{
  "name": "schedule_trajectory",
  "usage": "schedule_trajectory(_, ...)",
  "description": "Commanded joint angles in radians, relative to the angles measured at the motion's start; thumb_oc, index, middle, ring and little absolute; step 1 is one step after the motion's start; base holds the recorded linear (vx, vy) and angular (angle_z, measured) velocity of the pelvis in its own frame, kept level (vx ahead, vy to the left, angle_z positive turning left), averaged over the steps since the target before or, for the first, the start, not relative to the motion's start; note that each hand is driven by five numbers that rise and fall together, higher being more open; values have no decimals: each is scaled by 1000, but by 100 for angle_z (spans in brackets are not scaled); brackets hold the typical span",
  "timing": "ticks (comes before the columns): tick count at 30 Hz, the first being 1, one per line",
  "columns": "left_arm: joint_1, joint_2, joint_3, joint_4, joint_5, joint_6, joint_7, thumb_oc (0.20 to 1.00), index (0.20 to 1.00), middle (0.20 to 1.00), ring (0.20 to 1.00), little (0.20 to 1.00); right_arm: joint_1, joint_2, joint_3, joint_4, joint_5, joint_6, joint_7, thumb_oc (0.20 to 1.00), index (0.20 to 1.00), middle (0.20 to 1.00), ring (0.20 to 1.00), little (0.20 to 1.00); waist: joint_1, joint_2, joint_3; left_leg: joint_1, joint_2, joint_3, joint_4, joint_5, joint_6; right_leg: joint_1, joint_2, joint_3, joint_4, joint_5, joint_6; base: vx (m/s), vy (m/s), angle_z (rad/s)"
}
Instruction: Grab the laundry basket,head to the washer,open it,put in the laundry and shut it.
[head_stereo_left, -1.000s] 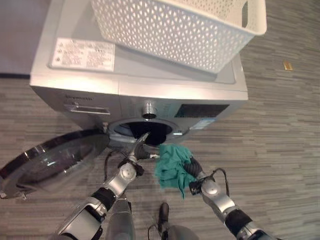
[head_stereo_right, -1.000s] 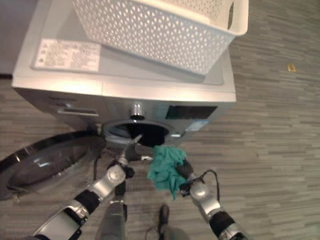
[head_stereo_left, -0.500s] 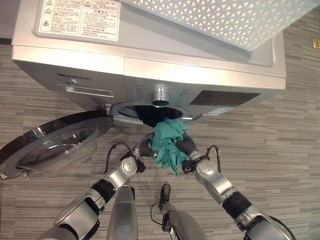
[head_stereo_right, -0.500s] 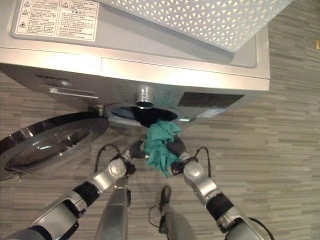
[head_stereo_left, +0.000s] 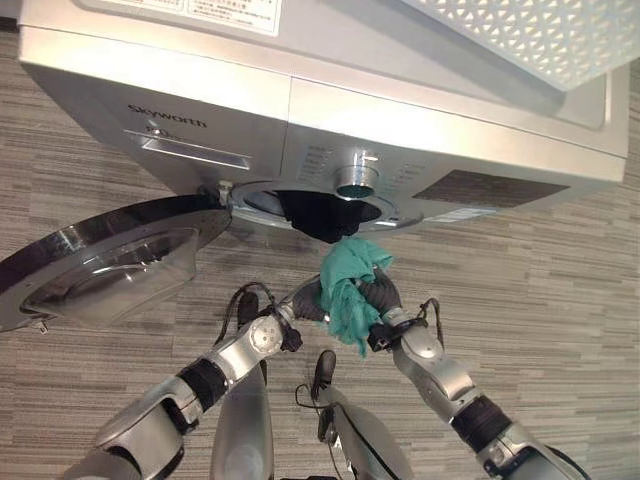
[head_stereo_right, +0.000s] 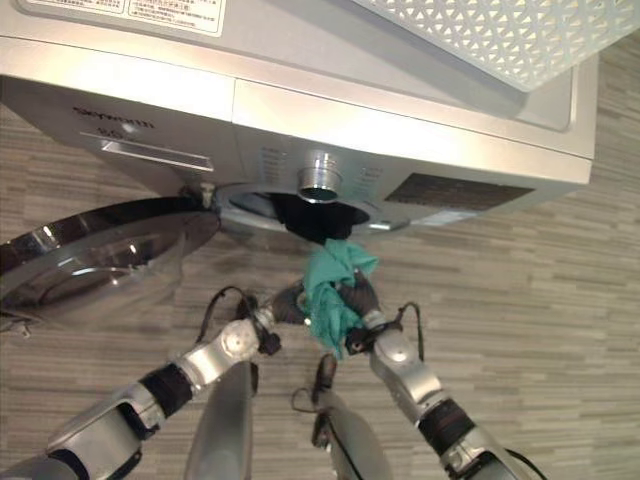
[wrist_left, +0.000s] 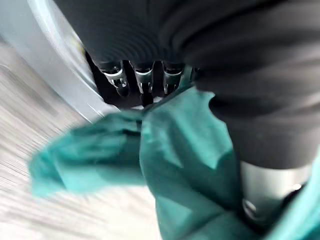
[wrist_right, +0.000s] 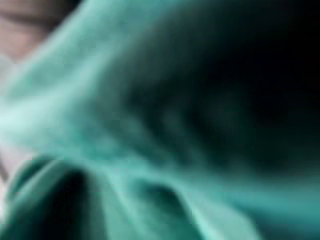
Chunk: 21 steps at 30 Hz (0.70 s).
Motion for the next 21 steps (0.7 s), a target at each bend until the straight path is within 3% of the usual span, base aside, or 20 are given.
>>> schedule_trajectory(1, 65, -10, -82, -97, 38, -29, -148, 1000, 1000, 1000, 1000, 1000, -7, -22, -84, -146, 28, -55, 23, 200, 200, 200, 200, 200, 16, 31, -33, -106, 22, -9, 28, 25, 0, 49, -15, -21, 151, -105, 25, 0, 0, 0)
schedule_trajectory(6, 120, 63, -64, -172, 56, -36, -164, 1000, 1000, 1000, 1000, 1000, 5, -30, -107, -165, 23, -55, 23, 200, 200, 200, 200, 200, 30, 45, -17, -107, 12, -6, 26, 25, -2, 50, -19, -30, 145, -114, 20, 1, 4, 1)
schedule_trajectory(11, 134, 36, -47, -179, -6, -34, -146, 1000, 1000, 1000, 1000, 1000, 13, -24, -118, -174, 30, -62, 12, 200, 200, 200, 200, 200, 28, 48, -16, -109, 5, -6, 25, 26, -3, 50, -20, -37, 142, -119, 17, 0, 9, 4)
schedule_trajectory(15, 99, -132, -66, -59, -101, -31, -95, 1000, 1000, 1000, 1000, 1000, 7, 0, -126, -169, 53, -80, -15, 200, 200, 200, 200, 200, 14, 42, -19, -116, -3, -2, 24, 26, -4, 52, -21, -43, 135, -116, 16, -1, 7, 2)
schedule_trajectory(16, 99, -133, -66, -59, -101, -32, -95, 1000, 1000, 1000, 1000, 1000, 7, 0, -126, -169, 53, -80, -15, 200, 200, 200, 200, 200, 14, 42, -19, -117, -3, -2, 24, 26, -4, 52, -21, -43, 135, -116, 16, 0, 0, 0)
schedule_trajectory(17, 62, -217, -82, 24, -97, -26, -64, 1000, 1000, 1000, 1000, 1000, -8, 13, -127, -162, 61, -89, -34, 200, 200, 200, 200, 200, 3, 34, -20, -120, -6, -1, 26, 24, -4, 52, -22, -46, 134, -112, 15, 0, 0, 0)
schedule_trajectory(21, 14, -327, -96, 115, -130, -31, -2, 1000, 1000, 1000, 1000, 1000, -30, 37, -124, -146, 88, -106, -62, 200, 200, 200, 200, 200, -13, 25, -21, -131, -9, -2, 30, 23, -3, 45, -23, -50, 137, -107, 13, -5, -5, 3)
